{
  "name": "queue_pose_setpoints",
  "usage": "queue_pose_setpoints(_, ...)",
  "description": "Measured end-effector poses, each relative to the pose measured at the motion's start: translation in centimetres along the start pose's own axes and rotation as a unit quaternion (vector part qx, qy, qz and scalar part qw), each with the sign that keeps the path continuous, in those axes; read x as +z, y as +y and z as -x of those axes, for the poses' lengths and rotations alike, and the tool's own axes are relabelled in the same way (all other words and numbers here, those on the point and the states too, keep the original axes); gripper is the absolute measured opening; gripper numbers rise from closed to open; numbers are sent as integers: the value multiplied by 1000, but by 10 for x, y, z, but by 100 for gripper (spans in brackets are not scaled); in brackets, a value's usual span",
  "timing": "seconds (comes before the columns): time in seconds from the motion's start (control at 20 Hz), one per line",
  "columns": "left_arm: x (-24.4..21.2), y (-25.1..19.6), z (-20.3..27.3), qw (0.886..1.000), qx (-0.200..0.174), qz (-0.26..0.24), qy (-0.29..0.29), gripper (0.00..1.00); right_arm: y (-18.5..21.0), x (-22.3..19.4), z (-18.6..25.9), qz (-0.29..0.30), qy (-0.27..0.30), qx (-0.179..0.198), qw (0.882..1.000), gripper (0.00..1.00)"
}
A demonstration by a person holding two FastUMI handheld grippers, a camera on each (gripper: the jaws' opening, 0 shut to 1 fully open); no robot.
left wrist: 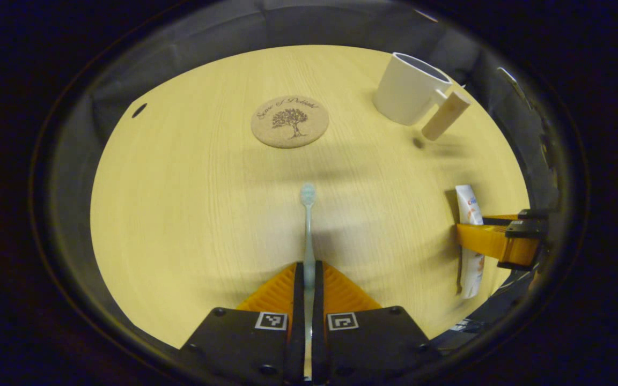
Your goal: Put the toothbrush and toothpaste on the desktop into the cup, then pick up the cup and place it on the coaster on the desktop.
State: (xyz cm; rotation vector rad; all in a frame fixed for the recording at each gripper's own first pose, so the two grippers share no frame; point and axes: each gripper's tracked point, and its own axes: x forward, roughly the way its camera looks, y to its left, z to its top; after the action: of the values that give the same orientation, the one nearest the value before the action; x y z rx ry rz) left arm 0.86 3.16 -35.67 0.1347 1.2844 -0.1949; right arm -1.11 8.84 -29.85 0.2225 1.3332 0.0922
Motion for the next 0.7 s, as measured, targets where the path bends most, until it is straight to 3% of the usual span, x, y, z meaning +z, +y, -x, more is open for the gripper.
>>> queue_pose_setpoints(0.05,1,-1,-1,1000,5,-4,1,7,-1,1,0,3,0,1,1000,34)
queue_pose_setpoints(0.15,1,1,-1,1000,7,-2,-3,10,-1,2,0,4,-5,8,1000,33)
queue_pose_setpoints(0.2,2,0,-2,1000,6,6,-10,10,4,2,0,2,-11,17,1000,26)
queue_pose_setpoints(0.4,3,3,-1,999,8,14,-50,9,13,7,2,13,-42,58,997,27)
queue_pose_setpoints(0.7,11,11,10,990,-12,48,-129,10,22,27,26,51,-171,79,981,26)
